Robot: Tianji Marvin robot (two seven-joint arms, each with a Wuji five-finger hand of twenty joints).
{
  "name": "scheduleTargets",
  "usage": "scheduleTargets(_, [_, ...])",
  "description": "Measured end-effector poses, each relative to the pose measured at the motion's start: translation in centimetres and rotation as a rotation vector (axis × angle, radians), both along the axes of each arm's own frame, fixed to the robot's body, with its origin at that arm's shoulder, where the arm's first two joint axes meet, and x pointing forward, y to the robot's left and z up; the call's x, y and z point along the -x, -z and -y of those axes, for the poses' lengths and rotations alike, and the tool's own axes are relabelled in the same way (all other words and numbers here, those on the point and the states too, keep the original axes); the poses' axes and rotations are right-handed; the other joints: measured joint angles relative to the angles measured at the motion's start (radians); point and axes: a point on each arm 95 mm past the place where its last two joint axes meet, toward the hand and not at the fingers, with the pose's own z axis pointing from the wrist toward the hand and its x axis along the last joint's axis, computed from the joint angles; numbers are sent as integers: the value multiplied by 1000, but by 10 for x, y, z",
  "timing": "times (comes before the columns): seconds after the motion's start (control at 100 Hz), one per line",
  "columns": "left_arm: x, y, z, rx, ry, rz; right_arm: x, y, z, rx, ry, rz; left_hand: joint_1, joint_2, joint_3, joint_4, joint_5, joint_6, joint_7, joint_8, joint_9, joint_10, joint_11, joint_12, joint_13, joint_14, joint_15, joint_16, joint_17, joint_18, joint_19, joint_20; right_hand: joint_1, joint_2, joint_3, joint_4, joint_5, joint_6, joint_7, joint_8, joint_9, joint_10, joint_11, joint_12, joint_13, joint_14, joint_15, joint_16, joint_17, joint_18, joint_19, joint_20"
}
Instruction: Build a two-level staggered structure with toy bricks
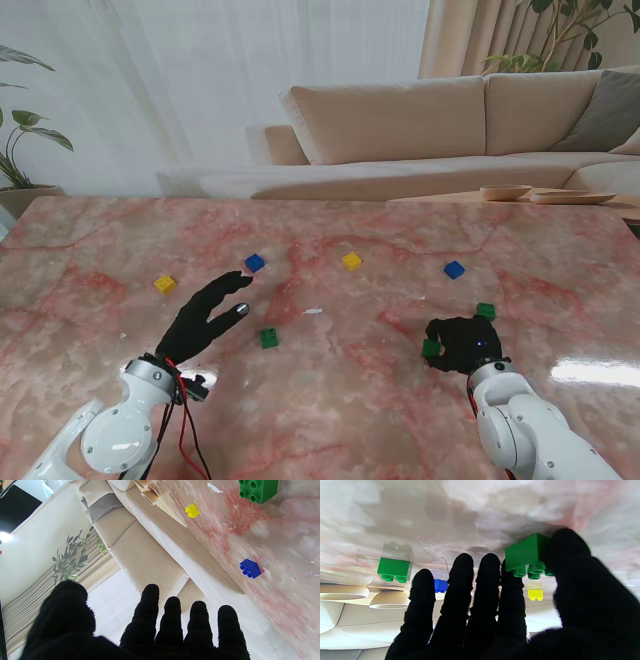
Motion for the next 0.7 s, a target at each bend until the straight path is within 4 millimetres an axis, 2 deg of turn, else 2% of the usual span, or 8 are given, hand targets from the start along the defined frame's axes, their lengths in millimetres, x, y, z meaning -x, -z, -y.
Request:
scheduleTargets(0.07, [0,0,0,0,0,-1,0,1,-1,-9,-2,11,0,0,0,0,0,0,0,0,0,0,0,0,0,0,0,0,0,0,0,0,0,-24,25,-26,22,-6,16,-43,42,-3,-17,47,27,-4,1,1,11,5,9,1])
scheduleTargets(0.12, [0,0,0,-1,0,-1,1,1,-1,-15,-5,17,0,0,0,0,0,0,0,0,0,0,0,0,0,0,0,0,0,0,0,0,0,-39,44,-28,30,-7,23,-63,60,-4,-23,60,27,-4,3,2,18,5,11,1])
scheduleTargets(0.15, [0,0,0,-1,0,-1,1,1,-2,-19,-6,19,0,0,0,-9,0,0,0,0,0,0,0,0,0,0,0,0,0,0,0,0,0,-46,46,-28,38,-7,23,-65,71,-4,-23,61,27,-4,3,2,22,5,12,1])
scheduleTargets(0.37, [1,-1,0,-4,7,-2,2,-3,-10,-42,-20,53,1,0,-11,-10,0,0,0,0,0,0,0,0,0,0,0,0,0,1,0,0,-1,-89,93,-42,72,-7,23,-90,153,-6,-47,75,77,-6,9,12,49,7,25,12])
scheduleTargets(0.7, [0,-4,2,-14,20,-4,-4,-16,-48,-91,-109,103,1,0,-11,-10,0,0,0,0,0,0,0,0,0,0,0,0,0,1,0,0,-2,-110,96,-53,100,-7,22,-103,182,-6,-59,85,92,-6,10,23,60,10,37,13])
